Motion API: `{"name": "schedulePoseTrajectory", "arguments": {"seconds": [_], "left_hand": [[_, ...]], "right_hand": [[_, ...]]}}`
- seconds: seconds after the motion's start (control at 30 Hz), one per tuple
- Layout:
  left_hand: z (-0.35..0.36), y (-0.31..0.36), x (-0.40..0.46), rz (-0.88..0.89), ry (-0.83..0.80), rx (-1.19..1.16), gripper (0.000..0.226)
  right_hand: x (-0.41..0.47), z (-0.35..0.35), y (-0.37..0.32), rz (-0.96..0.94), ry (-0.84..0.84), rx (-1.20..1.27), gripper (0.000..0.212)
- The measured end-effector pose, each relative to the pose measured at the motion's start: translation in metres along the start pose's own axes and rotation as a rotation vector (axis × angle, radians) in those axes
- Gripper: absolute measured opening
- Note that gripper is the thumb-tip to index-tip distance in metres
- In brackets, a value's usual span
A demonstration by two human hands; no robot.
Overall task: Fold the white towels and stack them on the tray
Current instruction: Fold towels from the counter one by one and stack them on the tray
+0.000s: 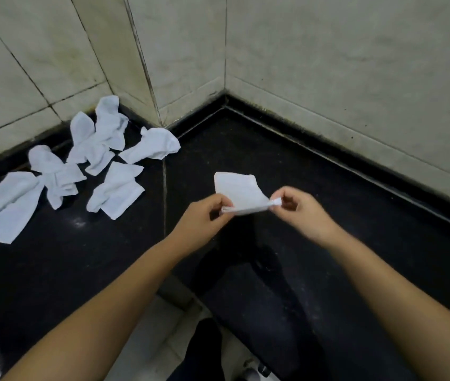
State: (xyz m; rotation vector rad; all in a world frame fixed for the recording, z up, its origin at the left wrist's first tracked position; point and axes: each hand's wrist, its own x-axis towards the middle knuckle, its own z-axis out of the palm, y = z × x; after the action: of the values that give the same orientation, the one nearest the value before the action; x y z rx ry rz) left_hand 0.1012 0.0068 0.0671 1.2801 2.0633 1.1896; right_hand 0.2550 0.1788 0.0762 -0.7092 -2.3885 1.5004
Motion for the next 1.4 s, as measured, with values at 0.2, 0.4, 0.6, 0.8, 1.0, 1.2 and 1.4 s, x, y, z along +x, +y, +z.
{"name": "schedulePoseTrajectory", "arguments": {"seconds": [0.2, 0.4, 0.6, 0.8, 1.0, 1.2, 1.4], "left_hand": [[0.029, -0.051, -0.045, -0.252, -0.363, 0.004, 0.009], [0.025, -0.067, 0.007, -0.332, -0.214, 0.048, 0.006], [0.034, -0.085, 0.071, -0.393, -0.127, 0.3, 0.011], [0.043, -0.094, 0.068, -0.442, -0.056, 0.509, 0.024], [0.067, -0.084, 0.04, -0.599, -0.092, 0.655, 0.049], [0.073, -0.06, 0.039, -0.608, -0.007, 0.355, 0.027], [0.065, -0.009, 0.017, -0.594, 0.127, -0.413, 0.022]], "right_hand": [[-0.054, 0.041, 0.06, 0.241, -0.247, -0.103, 0.006], [0.003, 0.034, 0.06, 0.354, -0.069, -0.062, 0.016], [0.069, 0.048, 0.065, 0.469, 0.083, -0.198, 0.013], [0.075, 0.063, 0.071, 0.518, 0.111, -0.494, 0.029], [0.059, 0.081, 0.068, 0.596, 0.051, -0.744, 0.039], [0.051, 0.075, 0.057, 0.702, -0.001, -0.362, 0.023], [-0.013, 0.022, 0.032, 0.513, 0.231, 0.219, 0.013]]}}
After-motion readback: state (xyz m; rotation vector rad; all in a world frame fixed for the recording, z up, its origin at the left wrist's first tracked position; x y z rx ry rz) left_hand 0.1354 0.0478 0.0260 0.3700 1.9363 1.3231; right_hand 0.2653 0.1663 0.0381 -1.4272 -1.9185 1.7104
